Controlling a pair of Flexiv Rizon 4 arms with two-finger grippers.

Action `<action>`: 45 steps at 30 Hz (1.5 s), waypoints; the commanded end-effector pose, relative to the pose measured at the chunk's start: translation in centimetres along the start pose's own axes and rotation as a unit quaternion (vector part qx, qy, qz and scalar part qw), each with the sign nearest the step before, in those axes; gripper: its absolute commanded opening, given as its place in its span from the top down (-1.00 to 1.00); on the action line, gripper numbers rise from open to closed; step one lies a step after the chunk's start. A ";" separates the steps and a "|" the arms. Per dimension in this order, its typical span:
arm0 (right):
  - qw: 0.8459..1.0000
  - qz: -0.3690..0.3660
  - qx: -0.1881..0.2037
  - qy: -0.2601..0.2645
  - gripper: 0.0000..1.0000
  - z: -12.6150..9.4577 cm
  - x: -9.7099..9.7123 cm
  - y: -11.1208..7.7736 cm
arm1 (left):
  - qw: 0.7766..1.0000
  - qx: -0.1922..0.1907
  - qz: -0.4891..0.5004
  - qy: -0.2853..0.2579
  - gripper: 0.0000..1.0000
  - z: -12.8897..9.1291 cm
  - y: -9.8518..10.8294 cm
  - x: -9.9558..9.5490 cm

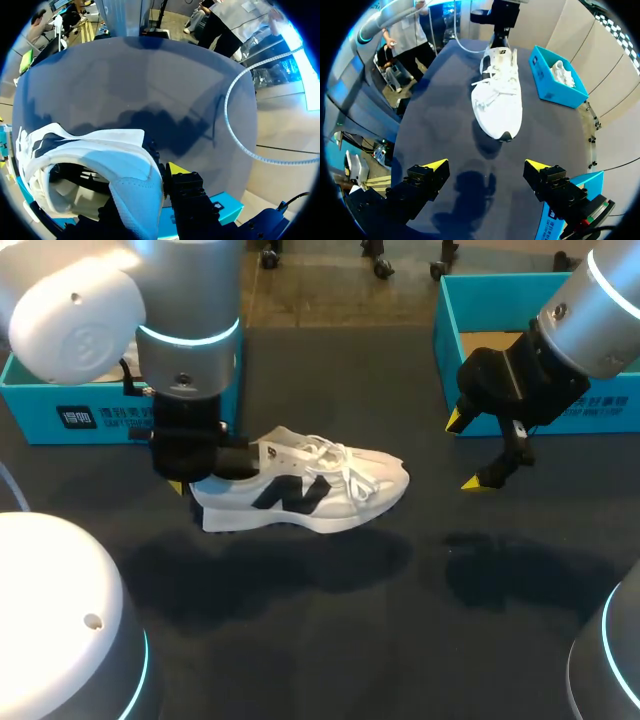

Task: Take the shoe out of the shoebox, open the shoe tongue, remove and reinsert the insole, then place the shoe into the shoebox

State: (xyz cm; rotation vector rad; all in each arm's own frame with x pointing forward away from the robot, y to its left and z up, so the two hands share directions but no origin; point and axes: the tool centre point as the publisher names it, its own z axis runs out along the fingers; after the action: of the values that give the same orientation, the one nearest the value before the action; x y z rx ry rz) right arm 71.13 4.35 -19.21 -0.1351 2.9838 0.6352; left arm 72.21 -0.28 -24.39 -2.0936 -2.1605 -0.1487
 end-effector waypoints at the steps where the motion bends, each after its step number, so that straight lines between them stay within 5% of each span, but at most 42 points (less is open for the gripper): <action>1: 1.000 0.001 0.001 0.000 -1.00 0.2 -0.1 0.0 | 1.000 0.000 0.000 0.001 1.00 -0.1 0.1 -0.1; 14: 1.000 0.001 0.001 0.000 -1.00 0.2 -0.1 0.0 | 1.000 0.000 0.000 0.001 1.00 -0.1 0.1 -0.1; 16: 1.000 0.001 0.001 0.000 -1.00 0.2 -0.1 0.0 | 0.999 -0.034 -0.003 0.003 1.00 0.6 -0.2 -0.9; 21: 1.000 0.001 0.001 0.000 -1.00 0.2 -0.1 0.0 | 0.999 -0.049 0.005 -0.016 1.00 1.9 -0.4 -2.6; 45: 1.000 0.001 0.001 0.000 -1.00 0.2 -0.1 0.0 | 0.998 -0.027 0.043 -0.028 1.00 9.3 0.0 -9.4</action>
State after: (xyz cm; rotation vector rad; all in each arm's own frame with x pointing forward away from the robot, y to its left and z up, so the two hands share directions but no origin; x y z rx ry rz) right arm 71.13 4.36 -19.21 -0.1352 2.9838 0.6352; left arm 71.94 -6.96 -33.91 -2.2527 -2.1162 -0.1331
